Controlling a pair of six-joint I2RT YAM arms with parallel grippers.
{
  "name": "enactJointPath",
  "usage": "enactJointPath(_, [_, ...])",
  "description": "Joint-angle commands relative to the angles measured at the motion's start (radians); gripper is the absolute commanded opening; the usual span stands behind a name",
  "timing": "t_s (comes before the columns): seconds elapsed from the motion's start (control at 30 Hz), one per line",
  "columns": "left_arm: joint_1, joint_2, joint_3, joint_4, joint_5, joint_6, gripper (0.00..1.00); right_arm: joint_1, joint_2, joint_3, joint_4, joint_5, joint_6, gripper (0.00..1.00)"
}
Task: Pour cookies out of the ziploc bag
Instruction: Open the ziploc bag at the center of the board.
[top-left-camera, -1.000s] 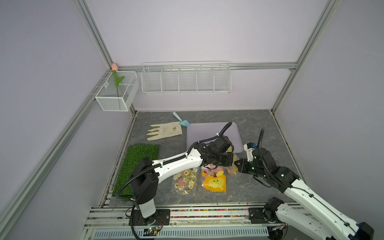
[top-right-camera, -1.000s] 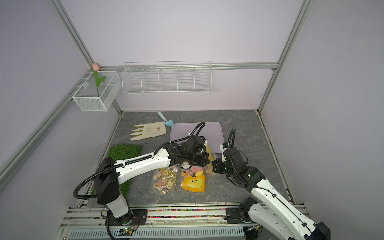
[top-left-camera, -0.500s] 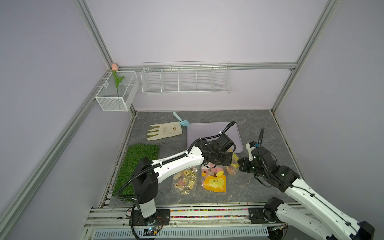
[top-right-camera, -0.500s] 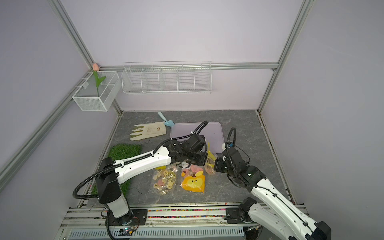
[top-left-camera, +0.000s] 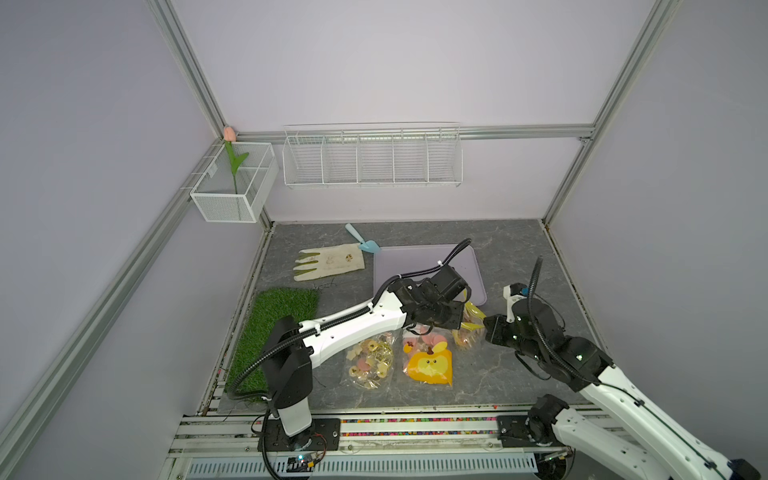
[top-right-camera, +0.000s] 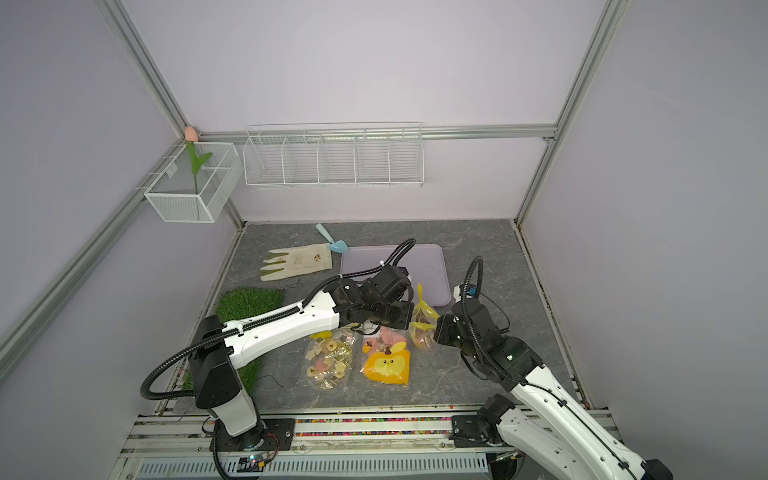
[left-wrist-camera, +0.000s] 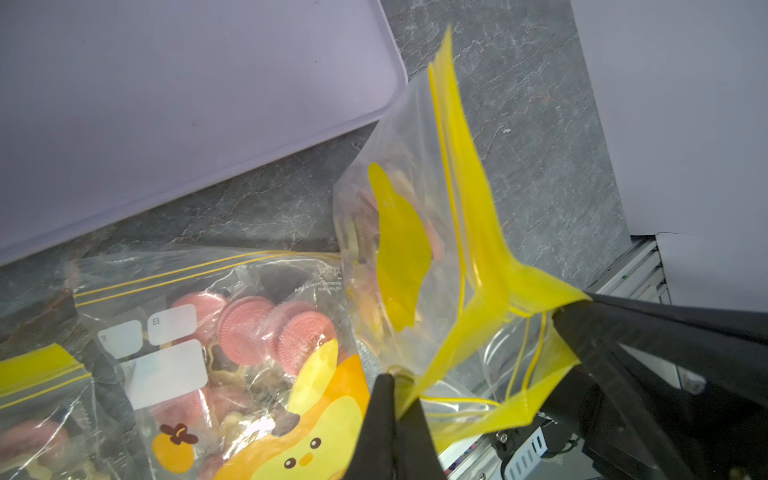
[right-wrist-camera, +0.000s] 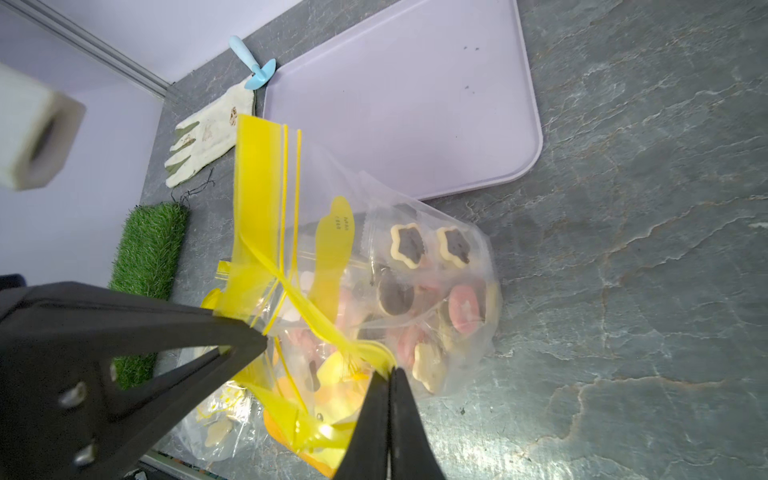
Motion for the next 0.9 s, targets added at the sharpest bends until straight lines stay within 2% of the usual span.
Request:
enactJointPath(0.0, [0.009,-0.053,0.039,-0.056,-0.067,0.002,0.00,-0.004,-0.028,0.022,-0.080,0.081,0.021,0.06])
enactJointPath(0.2, [0.009,-0.050,0.045,-0.042,-0.060,0.004,0.00,-0.003,-0.065,0.028,-0.128,0.109,0.026,0.07])
enactJointPath(0.43, [0.007,0.007,0.052,-0.009,0.000,0.035,0.00,-0.006,-0.061,0.009,-0.036,-0.010,-0.067,0.16])
enactJointPath(0.53, [0.007,0.019,0.052,0.000,0.007,0.043,0.00,-0.006,-0.047,0.026,-0.020,-0.031,-0.102,0.32])
enactJointPath(0.67, [0.004,0.025,0.063,0.001,0.013,0.071,0.00,-0.008,-0.038,0.057,0.009,-0.074,-0.181,0.63])
enactJointPath(0.77, [0.002,0.030,0.067,-0.002,0.012,0.092,0.00,-0.013,-0.016,0.094,0.021,-0.099,-0.245,0.74])
enactJointPath(0.87, [0.001,0.035,0.078,-0.013,0.019,0.110,0.00,-0.022,0.038,0.137,0.017,-0.118,-0.286,0.76])
